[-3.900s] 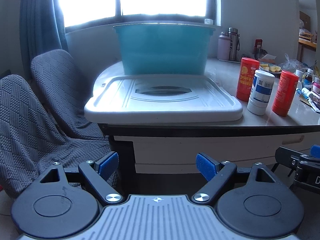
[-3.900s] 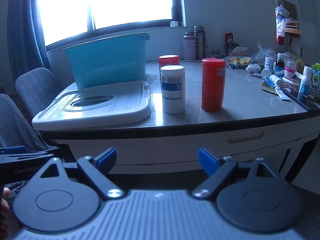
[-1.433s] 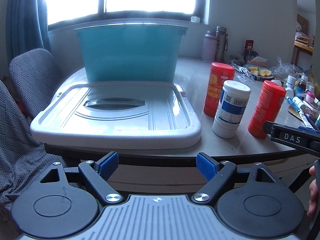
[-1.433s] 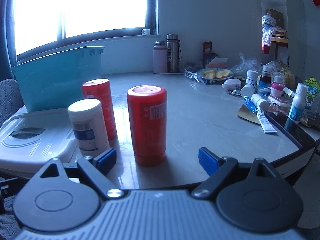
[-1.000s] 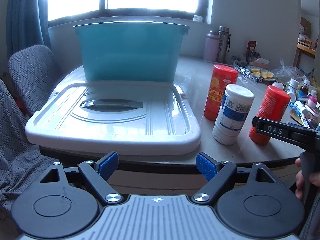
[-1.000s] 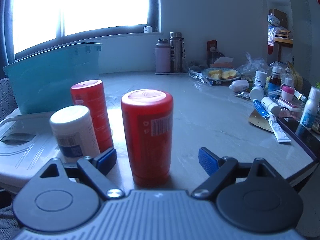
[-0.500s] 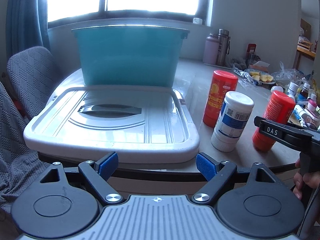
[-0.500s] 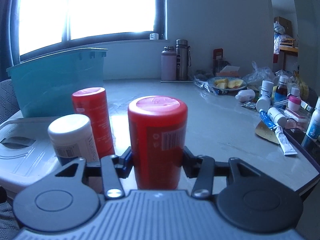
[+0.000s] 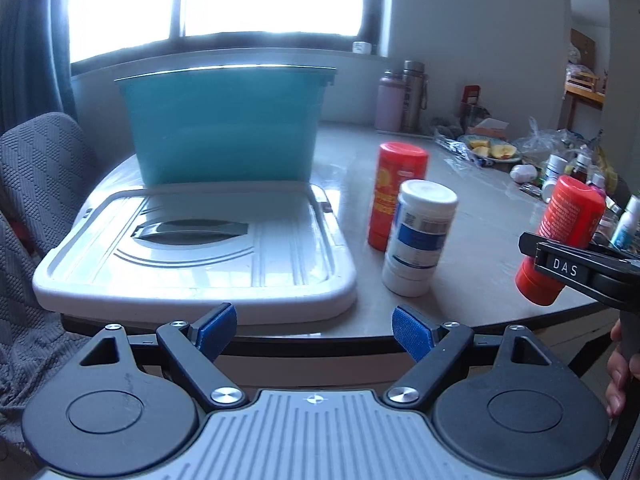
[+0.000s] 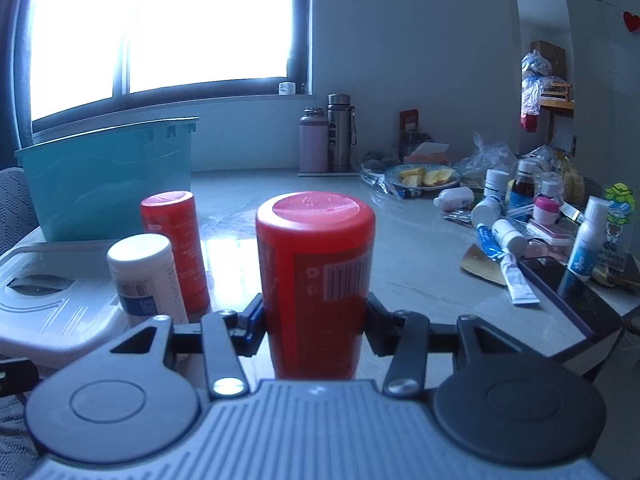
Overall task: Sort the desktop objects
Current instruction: 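Close the left gripper on the white-blue bottle while the right tool holds the red canister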
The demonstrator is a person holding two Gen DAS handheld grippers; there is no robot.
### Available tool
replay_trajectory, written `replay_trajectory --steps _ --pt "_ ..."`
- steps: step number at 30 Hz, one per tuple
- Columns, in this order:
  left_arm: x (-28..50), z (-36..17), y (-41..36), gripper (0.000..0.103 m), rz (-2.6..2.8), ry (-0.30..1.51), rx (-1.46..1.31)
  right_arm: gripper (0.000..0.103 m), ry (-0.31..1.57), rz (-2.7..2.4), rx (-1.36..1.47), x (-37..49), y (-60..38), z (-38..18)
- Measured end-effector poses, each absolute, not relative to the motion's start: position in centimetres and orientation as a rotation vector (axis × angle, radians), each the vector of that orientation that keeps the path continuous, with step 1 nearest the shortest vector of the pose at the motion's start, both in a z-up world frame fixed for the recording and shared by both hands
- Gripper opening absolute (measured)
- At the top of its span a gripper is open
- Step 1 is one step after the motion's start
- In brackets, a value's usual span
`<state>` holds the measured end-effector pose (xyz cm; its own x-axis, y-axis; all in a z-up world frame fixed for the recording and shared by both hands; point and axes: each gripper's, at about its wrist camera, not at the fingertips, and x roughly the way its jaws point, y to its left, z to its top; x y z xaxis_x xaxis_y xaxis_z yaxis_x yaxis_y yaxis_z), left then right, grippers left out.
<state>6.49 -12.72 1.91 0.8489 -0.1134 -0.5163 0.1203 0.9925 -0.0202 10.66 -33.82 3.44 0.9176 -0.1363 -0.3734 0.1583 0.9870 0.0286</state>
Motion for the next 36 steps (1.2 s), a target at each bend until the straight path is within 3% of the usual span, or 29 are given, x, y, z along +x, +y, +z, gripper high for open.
replay_trajectory --steps 16,36 --pt "6.6 1.5 -16.0 0.087 -0.234 0.521 0.053 0.049 0.383 -0.241 0.056 6.3 -36.3 3.5" --pt "11.9 1.1 -18.5 0.087 -0.293 0.52 0.081 0.049 0.391 -0.287 0.047 7.8 -37.7 3.3"
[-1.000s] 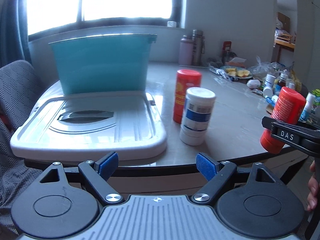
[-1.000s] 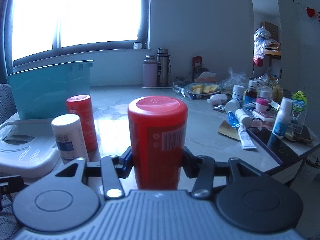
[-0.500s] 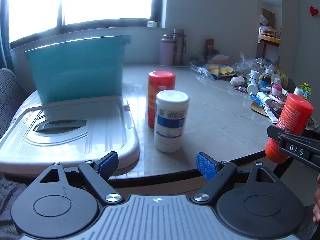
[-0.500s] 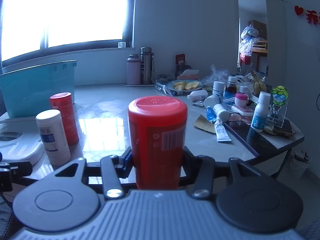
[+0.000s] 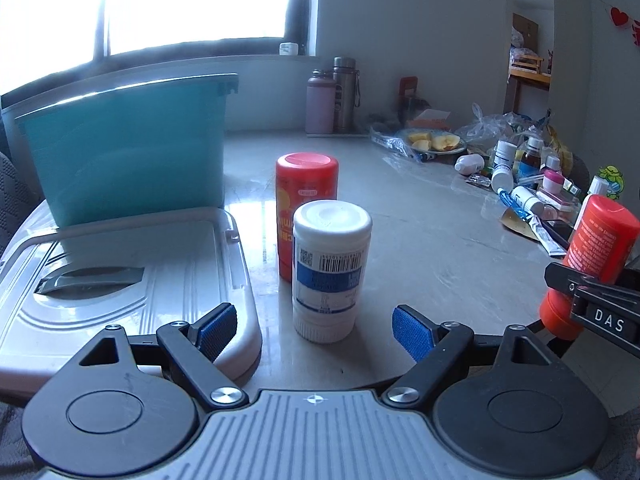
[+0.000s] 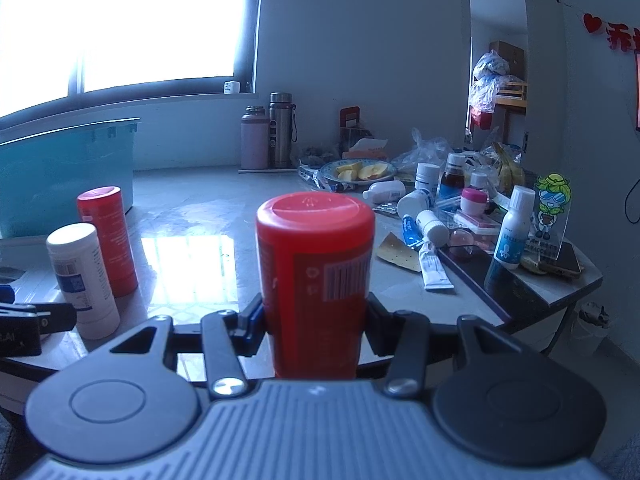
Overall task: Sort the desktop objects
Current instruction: 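Close the left gripper on the white-blue bottle while the right tool holds the red canister, then carry the white-blue bottle and red canister over the blue tub with both tools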
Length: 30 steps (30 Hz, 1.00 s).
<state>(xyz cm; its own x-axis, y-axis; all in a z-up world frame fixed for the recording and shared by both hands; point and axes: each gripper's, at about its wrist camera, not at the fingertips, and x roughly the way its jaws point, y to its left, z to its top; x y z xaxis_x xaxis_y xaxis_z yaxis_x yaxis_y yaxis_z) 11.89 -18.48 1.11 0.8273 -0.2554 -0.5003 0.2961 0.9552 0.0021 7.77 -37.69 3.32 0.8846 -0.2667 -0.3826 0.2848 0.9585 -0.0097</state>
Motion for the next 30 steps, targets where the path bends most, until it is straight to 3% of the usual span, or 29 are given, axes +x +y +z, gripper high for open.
replay_trajectory --steps 17,19,20,30 --pt "16.9 -0.8 -21.2 0.086 -0.319 0.535 0.077 0.049 0.417 -0.309 0.038 9.1 -38.7 2.9" --pt "16.8 -0.8 -21.3 0.068 -0.314 0.499 0.078 0.049 0.418 -0.31 0.039 9.2 -38.8 2.9" --pt "16.6 -0.7 -21.4 0.049 -0.309 0.49 0.084 0.049 0.416 -0.31 0.041 9.2 -38.8 3.0" --pt "15.1 1.2 -19.2 0.049 -0.279 0.494 0.041 0.049 0.391 -0.28 0.027 8.4 -37.8 4.0"
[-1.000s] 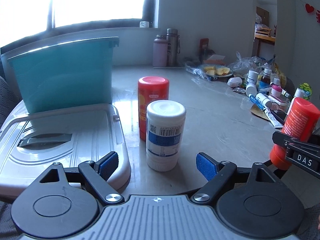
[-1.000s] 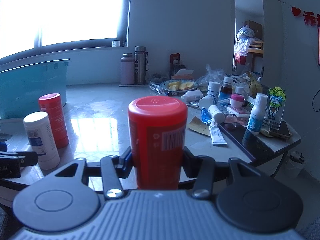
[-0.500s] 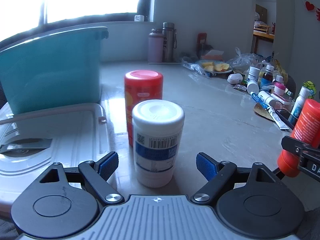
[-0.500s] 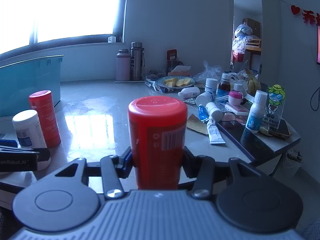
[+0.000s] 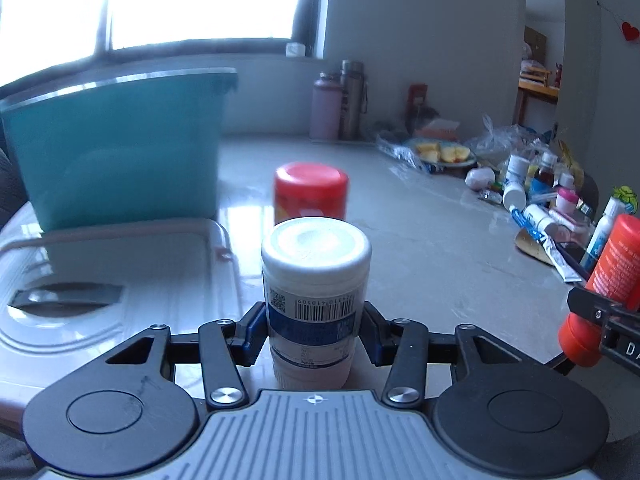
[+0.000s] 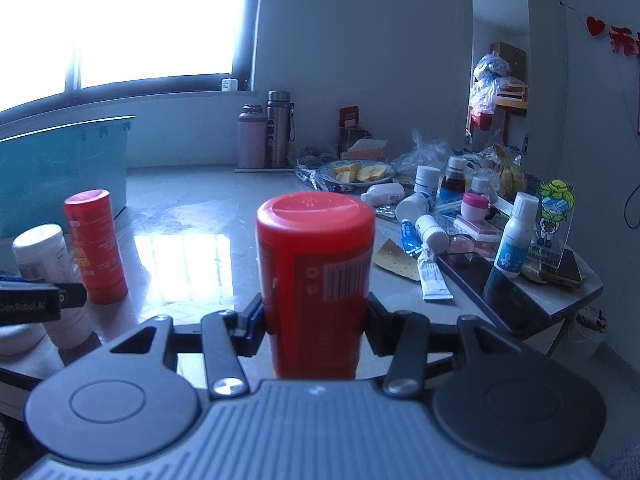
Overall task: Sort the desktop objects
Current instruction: 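Carry the white-blue bottle and red canister over the blue tub with both tools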
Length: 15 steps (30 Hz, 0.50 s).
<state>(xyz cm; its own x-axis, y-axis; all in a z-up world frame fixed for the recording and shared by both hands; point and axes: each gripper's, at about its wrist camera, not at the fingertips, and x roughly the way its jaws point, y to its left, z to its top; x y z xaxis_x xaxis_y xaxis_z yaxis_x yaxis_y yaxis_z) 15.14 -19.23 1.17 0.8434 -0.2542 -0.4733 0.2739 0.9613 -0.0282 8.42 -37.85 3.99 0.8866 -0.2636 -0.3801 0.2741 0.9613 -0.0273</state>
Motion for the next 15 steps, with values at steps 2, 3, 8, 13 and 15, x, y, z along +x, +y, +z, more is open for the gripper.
replay_trajectory --steps 2,3,8,13,15 --pt "14.2 1.9 -18.6 0.049 -0.272 0.484 0.051 0.049 0.388 -0.267 0.028 7.8 -37.1 4.3" --pt "13.7 2.2 -18.1 0.049 -0.268 0.478 0.048 0.049 0.386 -0.261 0.028 7.4 -36.8 4.4" --pt "10.1 3.6 -15.2 0.049 -0.238 0.465 0.044 0.049 0.386 -0.225 0.019 5.5 -34.2 4.9" --pt "6.3 4.1 -11.2 0.049 -0.188 0.478 0.029 0.049 0.389 -0.168 0.015 3.2 -30.8 5.4" --pt "4.8 4.2 -9.4 0.049 -0.163 0.486 0.022 0.049 0.391 -0.139 0.011 2.4 -29.2 5.6"
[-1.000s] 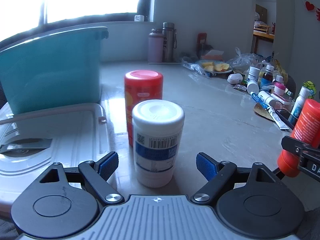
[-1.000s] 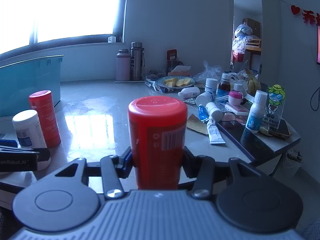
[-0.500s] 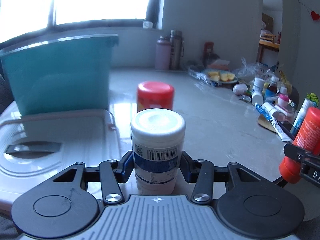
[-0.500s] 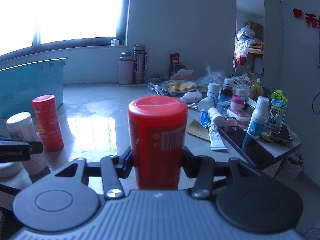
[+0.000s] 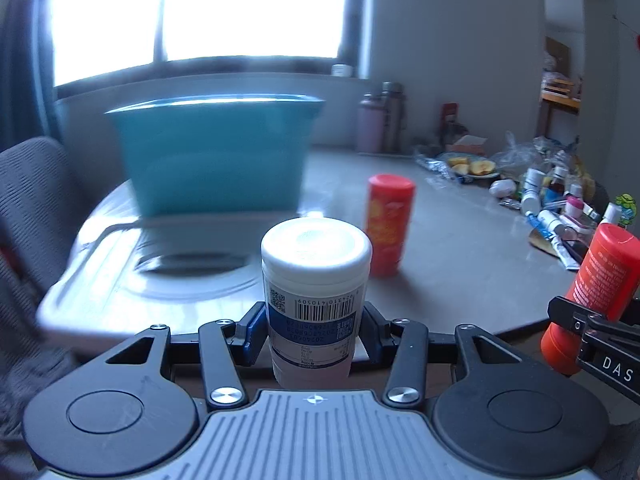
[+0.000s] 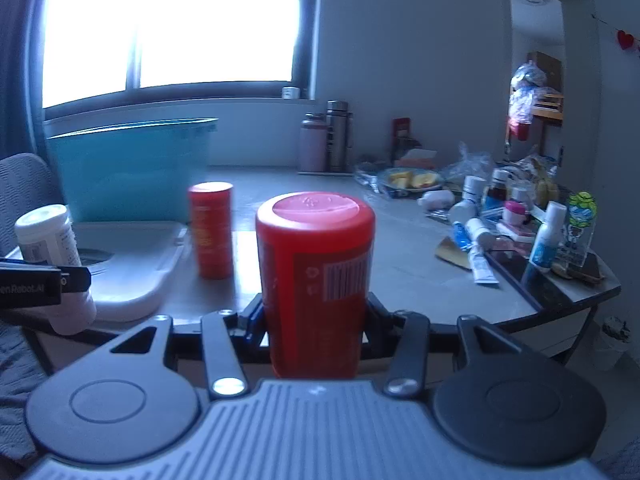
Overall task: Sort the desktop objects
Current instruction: 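Carry the white-blue bottle and red canister over the blue tub with both tools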
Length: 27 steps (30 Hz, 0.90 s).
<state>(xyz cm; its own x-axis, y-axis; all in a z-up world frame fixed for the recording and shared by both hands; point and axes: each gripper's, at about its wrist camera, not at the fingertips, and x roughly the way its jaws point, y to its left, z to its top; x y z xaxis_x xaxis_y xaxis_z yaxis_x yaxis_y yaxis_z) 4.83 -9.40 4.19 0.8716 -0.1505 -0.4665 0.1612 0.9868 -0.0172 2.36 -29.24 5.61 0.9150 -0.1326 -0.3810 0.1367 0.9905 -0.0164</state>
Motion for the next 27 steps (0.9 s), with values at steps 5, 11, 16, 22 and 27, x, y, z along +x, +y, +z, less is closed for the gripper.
replay_trajectory --steps 5,11,16,22,27 --pt "1.8 4.9 -4.7 0.049 -0.094 0.49 0.015 0.049 0.397 -0.063 0.012 1.0 -25.3 6.1" --pt "-0.2 6.2 0.9 0.049 -0.006 0.489 -0.001 0.049 0.393 0.026 0.009 0.7 -21.1 7.0" --pt "-0.6 7.9 4.5 0.049 0.051 0.476 -0.012 0.049 0.37 0.086 0.001 1.1 -18.2 8.2" --pt "0.7 10.4 6.7 0.049 0.086 0.452 -0.016 0.049 0.344 0.121 -0.008 2.7 -16.2 10.1" --pt "3.1 12.3 7.2 0.049 0.092 0.437 -0.015 0.049 0.324 0.133 -0.021 5.2 -15.7 11.5"
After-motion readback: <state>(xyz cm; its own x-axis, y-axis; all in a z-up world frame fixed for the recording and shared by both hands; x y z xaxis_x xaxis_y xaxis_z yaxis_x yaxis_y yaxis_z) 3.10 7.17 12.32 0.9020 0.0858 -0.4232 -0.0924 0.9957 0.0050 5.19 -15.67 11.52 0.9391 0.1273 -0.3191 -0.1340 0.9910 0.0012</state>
